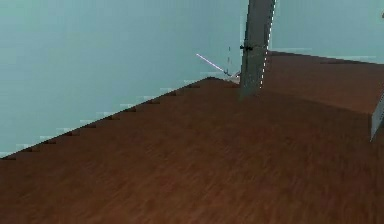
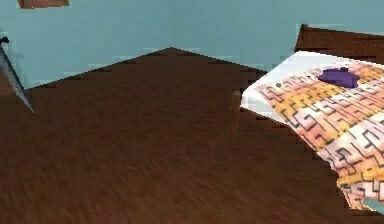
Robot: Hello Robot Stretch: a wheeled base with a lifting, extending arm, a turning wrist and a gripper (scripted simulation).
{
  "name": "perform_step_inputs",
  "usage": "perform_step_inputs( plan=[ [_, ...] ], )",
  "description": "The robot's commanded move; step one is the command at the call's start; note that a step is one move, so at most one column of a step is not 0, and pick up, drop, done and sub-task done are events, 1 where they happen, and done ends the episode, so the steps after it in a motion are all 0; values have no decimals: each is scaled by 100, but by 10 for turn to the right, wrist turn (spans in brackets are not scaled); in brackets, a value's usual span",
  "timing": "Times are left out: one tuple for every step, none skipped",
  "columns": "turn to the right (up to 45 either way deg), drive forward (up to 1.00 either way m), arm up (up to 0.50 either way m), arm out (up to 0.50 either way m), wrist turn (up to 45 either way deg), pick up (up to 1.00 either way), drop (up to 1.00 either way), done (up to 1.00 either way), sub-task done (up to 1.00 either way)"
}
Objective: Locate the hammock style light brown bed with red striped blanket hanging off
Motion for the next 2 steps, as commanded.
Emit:
perform_step_inputs(
  plan=[
    [0,100,0,0,0,0,0,0,0],
    [0,100,0,0,0,0,0,0,0]
  ],
)
